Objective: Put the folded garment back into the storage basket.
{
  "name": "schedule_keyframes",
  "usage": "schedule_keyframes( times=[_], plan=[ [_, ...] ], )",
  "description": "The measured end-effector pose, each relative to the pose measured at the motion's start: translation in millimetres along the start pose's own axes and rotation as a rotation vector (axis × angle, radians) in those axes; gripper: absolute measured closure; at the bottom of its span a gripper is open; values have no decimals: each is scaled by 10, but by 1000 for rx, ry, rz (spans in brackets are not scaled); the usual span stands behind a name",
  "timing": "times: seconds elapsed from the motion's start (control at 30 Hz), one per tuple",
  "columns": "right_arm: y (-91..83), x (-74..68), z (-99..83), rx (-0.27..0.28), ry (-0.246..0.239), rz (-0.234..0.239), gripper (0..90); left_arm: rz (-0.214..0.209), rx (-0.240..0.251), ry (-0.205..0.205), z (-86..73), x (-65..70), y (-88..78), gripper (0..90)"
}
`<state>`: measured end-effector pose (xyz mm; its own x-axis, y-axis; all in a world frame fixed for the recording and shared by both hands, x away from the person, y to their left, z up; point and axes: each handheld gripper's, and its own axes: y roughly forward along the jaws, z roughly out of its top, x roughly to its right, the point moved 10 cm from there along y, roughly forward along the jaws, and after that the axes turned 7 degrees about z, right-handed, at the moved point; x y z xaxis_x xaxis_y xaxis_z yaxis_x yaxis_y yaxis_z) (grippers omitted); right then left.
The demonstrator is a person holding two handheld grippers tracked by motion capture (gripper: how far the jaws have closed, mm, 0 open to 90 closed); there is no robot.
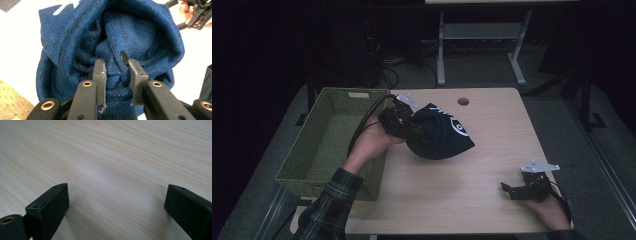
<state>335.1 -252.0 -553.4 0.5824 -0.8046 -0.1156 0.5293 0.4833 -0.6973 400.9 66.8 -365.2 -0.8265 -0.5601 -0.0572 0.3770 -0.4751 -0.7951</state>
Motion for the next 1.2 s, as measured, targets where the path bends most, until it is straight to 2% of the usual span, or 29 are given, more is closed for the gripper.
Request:
schedule_keyframes(
  times=[0.4,0.6,0.73,1.2],
  plan=[
    [0,-3,-1,-2,-3,2,49,72,17,-45,-111,-308,-344,707],
    [0,-4,-1,-2,-4,3,49,103,32,-84,-177,-441,-470,707],
    [0,-6,-1,-2,-4,4,49,143,39,-116,-274,-595,-604,707],
    [1,-10,0,-2,-7,7,50,235,55,-210,-628,-973,-917,706]
  ],
)
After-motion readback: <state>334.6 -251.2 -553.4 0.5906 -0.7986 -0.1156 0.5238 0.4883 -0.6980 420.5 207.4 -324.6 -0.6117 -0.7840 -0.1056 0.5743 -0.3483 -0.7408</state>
